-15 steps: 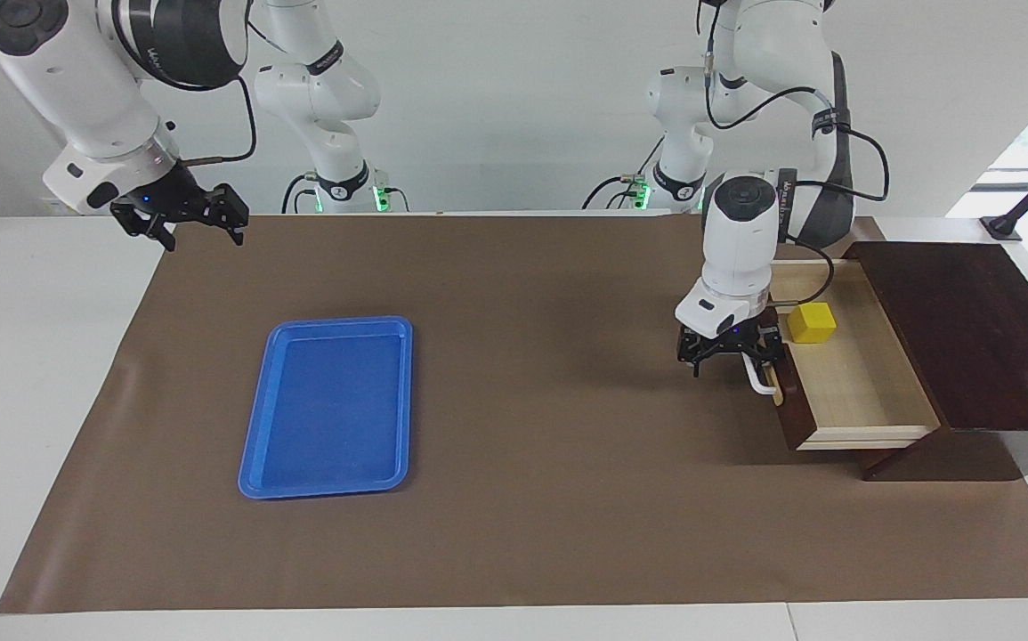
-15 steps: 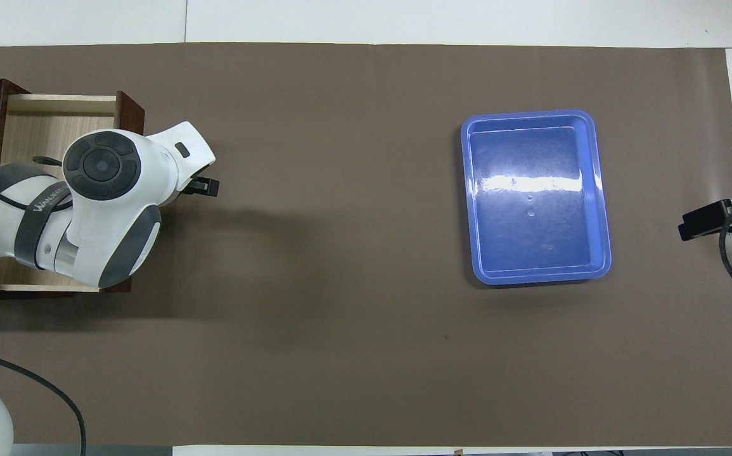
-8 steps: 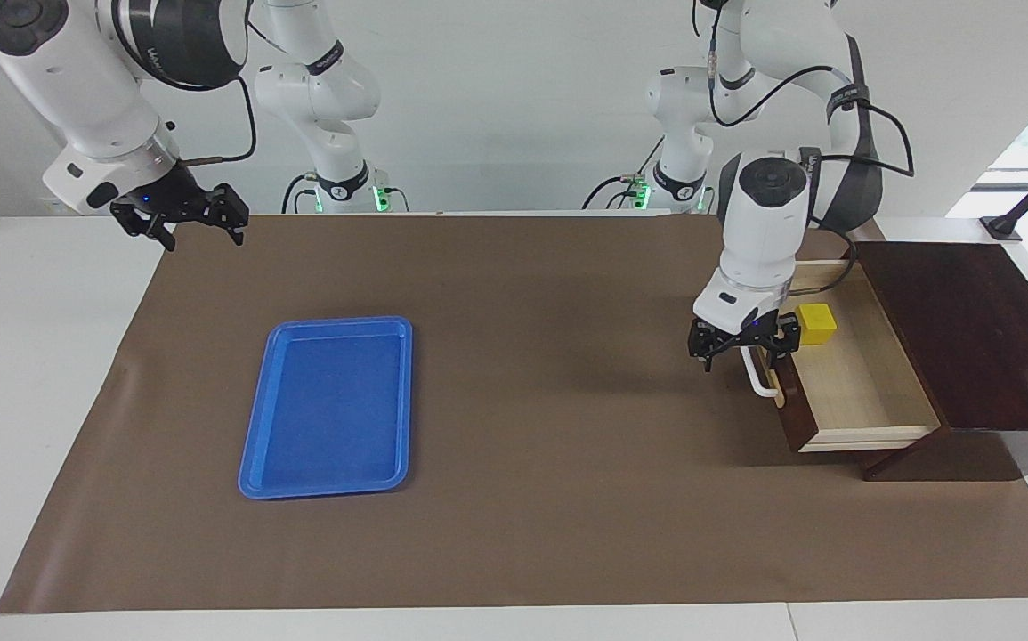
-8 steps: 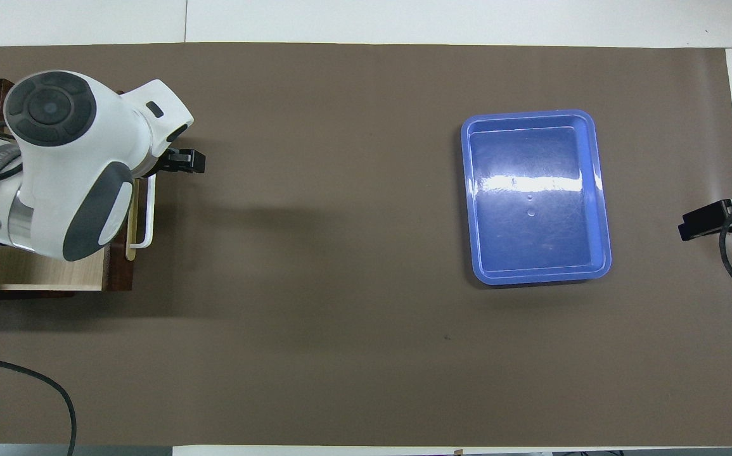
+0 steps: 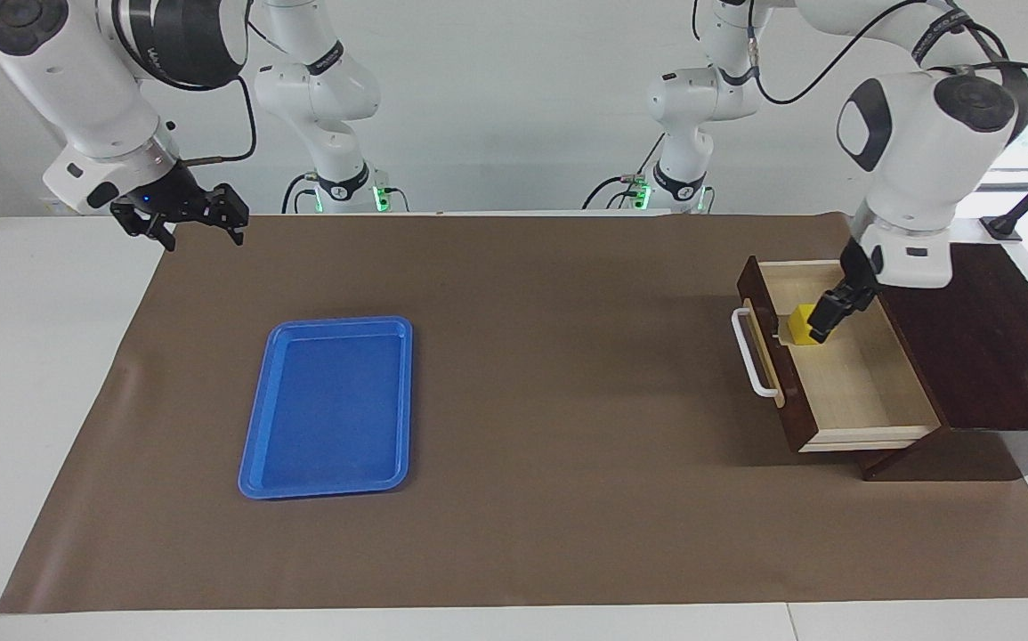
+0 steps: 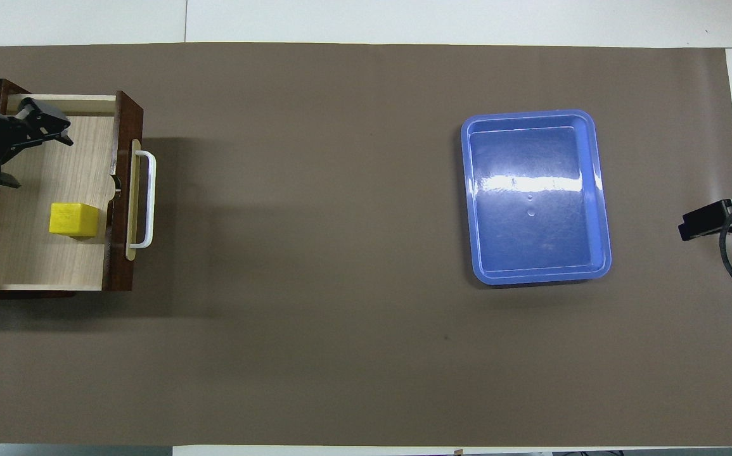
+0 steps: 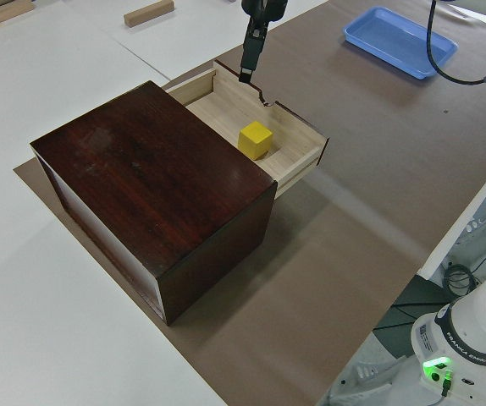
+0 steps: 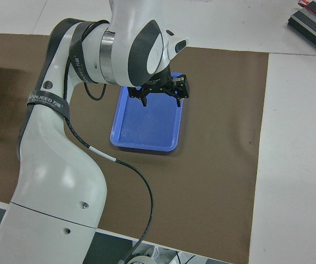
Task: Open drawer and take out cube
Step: 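Release the handle and lower the left gripper over the yellow cube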
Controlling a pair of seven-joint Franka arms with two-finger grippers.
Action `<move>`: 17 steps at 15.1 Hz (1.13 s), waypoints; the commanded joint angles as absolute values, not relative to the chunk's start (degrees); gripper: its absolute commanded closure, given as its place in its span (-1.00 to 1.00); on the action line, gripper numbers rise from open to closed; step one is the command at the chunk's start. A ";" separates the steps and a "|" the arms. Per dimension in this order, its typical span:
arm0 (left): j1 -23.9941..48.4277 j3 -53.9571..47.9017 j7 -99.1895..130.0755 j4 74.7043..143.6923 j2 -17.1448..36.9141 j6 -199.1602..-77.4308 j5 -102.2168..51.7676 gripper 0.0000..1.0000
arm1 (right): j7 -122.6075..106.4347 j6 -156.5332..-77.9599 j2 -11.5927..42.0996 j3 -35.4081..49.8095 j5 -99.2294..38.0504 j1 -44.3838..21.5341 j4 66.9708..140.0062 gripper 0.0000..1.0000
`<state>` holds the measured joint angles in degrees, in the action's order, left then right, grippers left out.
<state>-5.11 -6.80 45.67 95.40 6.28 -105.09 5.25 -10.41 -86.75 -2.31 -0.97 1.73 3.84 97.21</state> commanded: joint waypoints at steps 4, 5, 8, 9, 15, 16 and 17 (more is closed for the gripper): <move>-8.87 -7.12 72.92 110.81 -0.78 -115.12 4.22 -1.00 | -11.95 -87.71 -3.52 -0.44 2.55 4.75 98.53 -1.00; -10.18 -7.21 75.47 111.44 -0.96 -115.22 4.22 -1.00 | -12.04 -87.63 -3.52 -0.44 2.55 4.75 98.61 -1.00; -10.99 -7.21 79.44 115.65 -2.19 -115.92 4.22 -1.00 | -13.44 -87.63 -3.60 -0.35 2.46 4.66 98.70 -1.00; -10.99 -7.21 81.28 117.06 -2.46 -117.06 4.13 -1.00 | -15.19 -87.80 -3.60 -0.35 2.55 4.66 98.88 -1.00; -10.28 -7.29 85.25 120.84 -2.99 -120.23 4.04 -1.00 | -18.98 -88.85 -4.92 -0.18 1.67 3.87 101.50 -1.00; -10.37 -7.38 85.34 121.11 -3.08 -120.50 4.04 -1.00 | -20.03 -89.55 -5.36 -0.09 1.32 3.87 102.64 -1.00; -10.28 -7.38 85.34 121.29 -3.16 -120.67 3.96 -0.92 | -22.13 -90.26 -5.88 -0.09 0.54 3.78 103.70 -1.00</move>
<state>-10.21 -7.44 84.78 118.47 -0.92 -118.83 4.96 -18.68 -87.59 -2.94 -0.42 1.53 3.47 99.16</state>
